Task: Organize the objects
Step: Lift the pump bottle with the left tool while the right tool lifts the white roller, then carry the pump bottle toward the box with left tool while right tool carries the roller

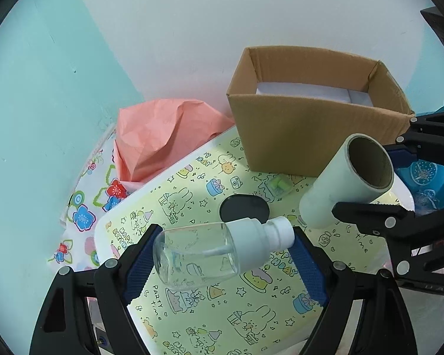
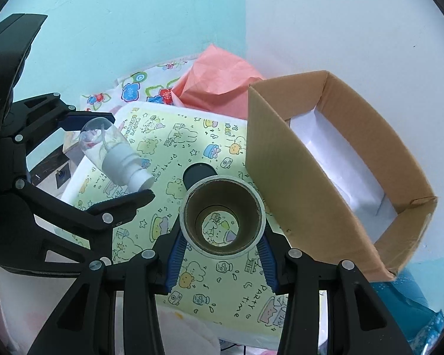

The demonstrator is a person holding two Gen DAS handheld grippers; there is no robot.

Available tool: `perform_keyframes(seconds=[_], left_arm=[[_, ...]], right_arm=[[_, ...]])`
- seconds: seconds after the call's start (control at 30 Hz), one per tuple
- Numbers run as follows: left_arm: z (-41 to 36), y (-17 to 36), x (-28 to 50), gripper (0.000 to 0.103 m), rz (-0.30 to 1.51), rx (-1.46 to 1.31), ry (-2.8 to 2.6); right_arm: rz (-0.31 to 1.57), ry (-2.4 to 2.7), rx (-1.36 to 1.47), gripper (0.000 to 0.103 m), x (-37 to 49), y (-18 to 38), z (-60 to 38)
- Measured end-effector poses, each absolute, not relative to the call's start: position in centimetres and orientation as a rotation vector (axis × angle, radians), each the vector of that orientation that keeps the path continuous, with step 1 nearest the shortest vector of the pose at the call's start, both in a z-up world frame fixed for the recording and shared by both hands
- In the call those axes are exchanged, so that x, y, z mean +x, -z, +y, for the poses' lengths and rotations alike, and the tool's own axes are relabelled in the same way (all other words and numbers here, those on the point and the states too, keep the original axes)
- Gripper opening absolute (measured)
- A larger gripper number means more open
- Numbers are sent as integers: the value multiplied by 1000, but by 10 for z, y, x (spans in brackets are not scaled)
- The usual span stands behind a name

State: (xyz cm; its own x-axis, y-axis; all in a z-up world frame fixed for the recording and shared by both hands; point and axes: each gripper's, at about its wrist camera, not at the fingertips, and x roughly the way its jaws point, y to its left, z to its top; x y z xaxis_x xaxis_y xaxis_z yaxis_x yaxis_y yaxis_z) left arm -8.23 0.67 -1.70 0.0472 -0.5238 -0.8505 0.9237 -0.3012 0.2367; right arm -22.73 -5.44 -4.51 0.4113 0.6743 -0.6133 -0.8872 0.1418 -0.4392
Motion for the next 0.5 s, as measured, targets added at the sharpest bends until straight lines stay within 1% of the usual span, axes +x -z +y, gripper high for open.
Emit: perform_keyframes(seconds=[0.5], left_arm=[[17, -1, -100, 86, 458, 1095, 1564]], right_arm=[[220, -1148, -847, 48, -228, 29, -78]])
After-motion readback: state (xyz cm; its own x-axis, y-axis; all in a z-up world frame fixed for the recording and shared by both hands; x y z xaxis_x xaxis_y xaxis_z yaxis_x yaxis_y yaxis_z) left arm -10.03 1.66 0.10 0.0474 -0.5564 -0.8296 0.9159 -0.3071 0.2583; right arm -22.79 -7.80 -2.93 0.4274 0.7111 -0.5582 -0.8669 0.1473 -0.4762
